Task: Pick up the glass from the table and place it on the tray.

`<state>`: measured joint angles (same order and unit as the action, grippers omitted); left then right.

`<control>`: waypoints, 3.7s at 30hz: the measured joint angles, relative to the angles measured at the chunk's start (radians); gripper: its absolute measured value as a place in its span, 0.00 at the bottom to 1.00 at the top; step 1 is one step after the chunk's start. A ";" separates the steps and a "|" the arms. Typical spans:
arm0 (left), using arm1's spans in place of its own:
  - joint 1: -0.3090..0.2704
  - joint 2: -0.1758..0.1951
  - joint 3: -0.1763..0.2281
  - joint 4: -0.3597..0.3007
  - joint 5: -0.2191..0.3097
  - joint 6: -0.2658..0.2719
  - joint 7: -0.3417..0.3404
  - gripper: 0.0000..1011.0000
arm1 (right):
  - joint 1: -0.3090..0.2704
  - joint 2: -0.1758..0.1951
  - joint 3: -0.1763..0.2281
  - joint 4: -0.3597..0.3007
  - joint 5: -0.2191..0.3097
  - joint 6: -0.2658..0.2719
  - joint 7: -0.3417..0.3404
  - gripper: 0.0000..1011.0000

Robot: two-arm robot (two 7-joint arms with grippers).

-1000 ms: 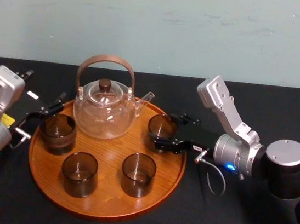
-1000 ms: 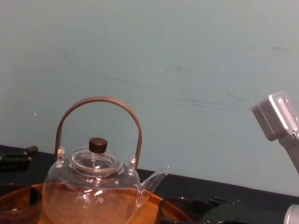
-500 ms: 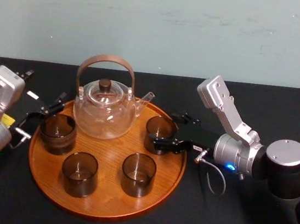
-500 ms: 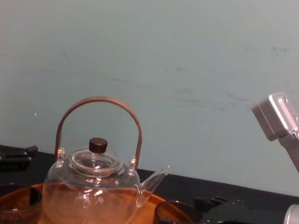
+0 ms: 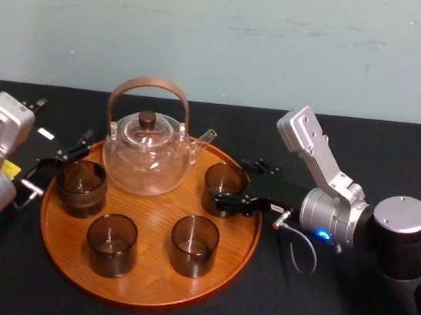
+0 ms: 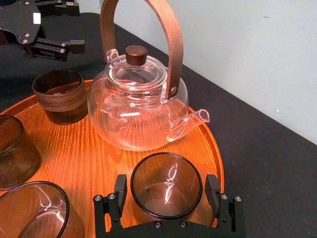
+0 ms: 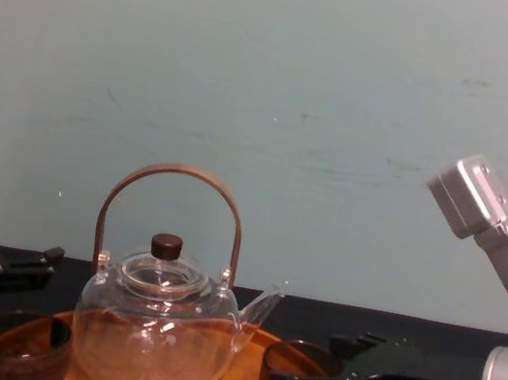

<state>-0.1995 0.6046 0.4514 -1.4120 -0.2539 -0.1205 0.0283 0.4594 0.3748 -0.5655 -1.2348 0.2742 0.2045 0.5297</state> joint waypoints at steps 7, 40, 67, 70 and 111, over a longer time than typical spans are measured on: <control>0.000 0.000 0.000 0.000 0.000 0.000 0.000 0.99 | -0.006 0.008 0.007 -0.008 0.009 -0.001 0.013 0.99; 0.000 0.000 0.000 0.000 0.000 0.000 0.000 0.99 | -0.307 0.252 0.199 -0.316 0.157 -0.118 -0.029 0.99; 0.000 0.000 0.000 0.000 0.000 0.000 0.000 0.99 | -0.359 0.069 0.330 -0.261 0.077 -0.168 -0.302 0.99; 0.000 0.000 0.000 0.000 0.000 0.000 0.000 0.99 | -0.359 0.070 0.330 -0.261 0.077 -0.168 -0.302 0.99; 0.000 0.000 0.000 0.000 0.000 0.000 0.000 0.99 | -0.361 0.072 0.328 -0.266 0.081 -0.167 -0.302 0.99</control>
<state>-0.1995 0.6047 0.4514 -1.4120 -0.2539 -0.1206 0.0283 0.0981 0.4471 -0.2373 -1.5003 0.3550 0.0371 0.2273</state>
